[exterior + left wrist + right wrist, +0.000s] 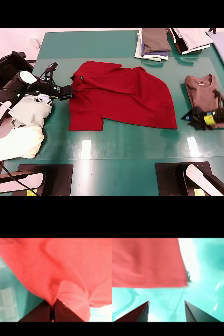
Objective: Fold the shirts.
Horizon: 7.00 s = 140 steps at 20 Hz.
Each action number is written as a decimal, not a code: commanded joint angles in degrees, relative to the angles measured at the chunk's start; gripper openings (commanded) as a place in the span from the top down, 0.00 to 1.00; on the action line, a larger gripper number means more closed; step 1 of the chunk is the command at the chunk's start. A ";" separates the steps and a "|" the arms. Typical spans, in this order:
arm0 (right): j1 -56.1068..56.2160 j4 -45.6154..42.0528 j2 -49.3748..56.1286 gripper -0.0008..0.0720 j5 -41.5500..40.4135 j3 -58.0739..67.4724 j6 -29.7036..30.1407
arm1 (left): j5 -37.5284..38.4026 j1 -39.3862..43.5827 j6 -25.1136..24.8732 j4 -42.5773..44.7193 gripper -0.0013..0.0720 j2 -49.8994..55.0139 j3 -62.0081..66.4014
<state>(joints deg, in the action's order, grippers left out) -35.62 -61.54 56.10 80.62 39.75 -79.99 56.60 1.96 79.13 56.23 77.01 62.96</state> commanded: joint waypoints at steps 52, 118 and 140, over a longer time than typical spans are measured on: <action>22.40 -5.44 33.83 0.96 -3.37 51.28 -2.86 | 1.03 0.02 5.86 8.50 0.95 14.88 26.29; 13.38 -0.42 6.99 0.85 -7.61 -8.37 4.63 | 10.88 -1.95 1.44 0.00 0.95 -25.66 -33.00; 27.67 -18.84 15.47 0.96 -1.20 23.91 0.28 | 7.02 -1.95 0.26 7.56 0.95 -9.20 -5.11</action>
<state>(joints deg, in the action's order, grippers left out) -9.89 -81.62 63.05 81.01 56.27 -79.09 69.08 0.05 81.58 63.26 57.74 50.37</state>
